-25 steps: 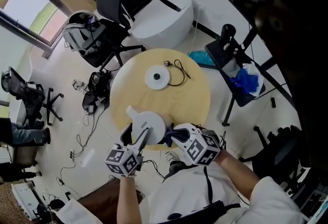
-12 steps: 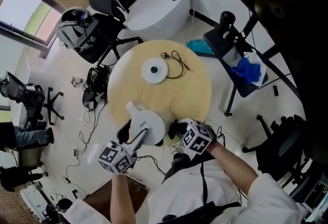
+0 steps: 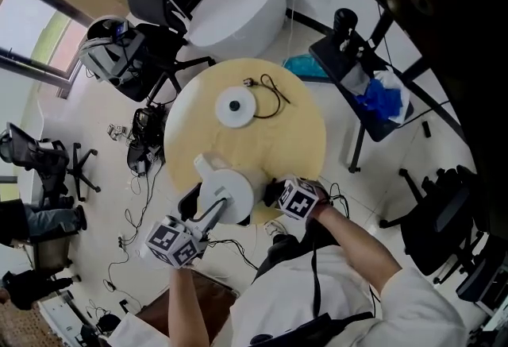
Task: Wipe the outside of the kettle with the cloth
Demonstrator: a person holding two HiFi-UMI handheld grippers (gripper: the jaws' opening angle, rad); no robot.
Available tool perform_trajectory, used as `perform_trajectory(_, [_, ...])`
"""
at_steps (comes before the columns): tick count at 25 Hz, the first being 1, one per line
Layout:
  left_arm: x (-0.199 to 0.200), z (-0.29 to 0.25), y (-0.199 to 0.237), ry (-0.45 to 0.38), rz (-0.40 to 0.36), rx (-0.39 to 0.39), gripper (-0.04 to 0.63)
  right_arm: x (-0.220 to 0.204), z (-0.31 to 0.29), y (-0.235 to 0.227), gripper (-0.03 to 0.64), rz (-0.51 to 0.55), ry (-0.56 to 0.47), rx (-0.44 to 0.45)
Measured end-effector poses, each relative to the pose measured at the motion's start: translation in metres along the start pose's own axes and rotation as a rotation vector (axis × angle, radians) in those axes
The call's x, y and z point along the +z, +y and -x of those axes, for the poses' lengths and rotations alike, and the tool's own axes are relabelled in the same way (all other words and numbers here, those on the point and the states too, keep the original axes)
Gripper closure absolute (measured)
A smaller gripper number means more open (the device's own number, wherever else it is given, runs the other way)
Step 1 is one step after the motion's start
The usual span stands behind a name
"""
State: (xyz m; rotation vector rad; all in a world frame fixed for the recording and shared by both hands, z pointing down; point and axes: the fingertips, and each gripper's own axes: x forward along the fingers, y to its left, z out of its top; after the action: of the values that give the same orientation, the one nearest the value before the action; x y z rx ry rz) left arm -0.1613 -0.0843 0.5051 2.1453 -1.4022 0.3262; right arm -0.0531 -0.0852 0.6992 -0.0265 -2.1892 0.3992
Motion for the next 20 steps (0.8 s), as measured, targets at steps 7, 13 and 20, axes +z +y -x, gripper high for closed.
perform_trajectory(7, [0.003,-0.001,0.003,-0.007,-0.020,-0.023,0.287,0.065,0.082,0.002,0.551,-0.174,-0.304,0.016])
perform_trajectory(13, [0.004,-0.002,0.003,-0.018,-0.022,-0.028,0.287,0.107,0.135,0.005,0.551,-0.362,-0.554,0.099])
perform_trajectory(20, [0.004,-0.002,0.001,-0.019,-0.018,-0.037,0.287,0.106,0.154,-0.016,0.551,-0.970,-0.879,0.453])
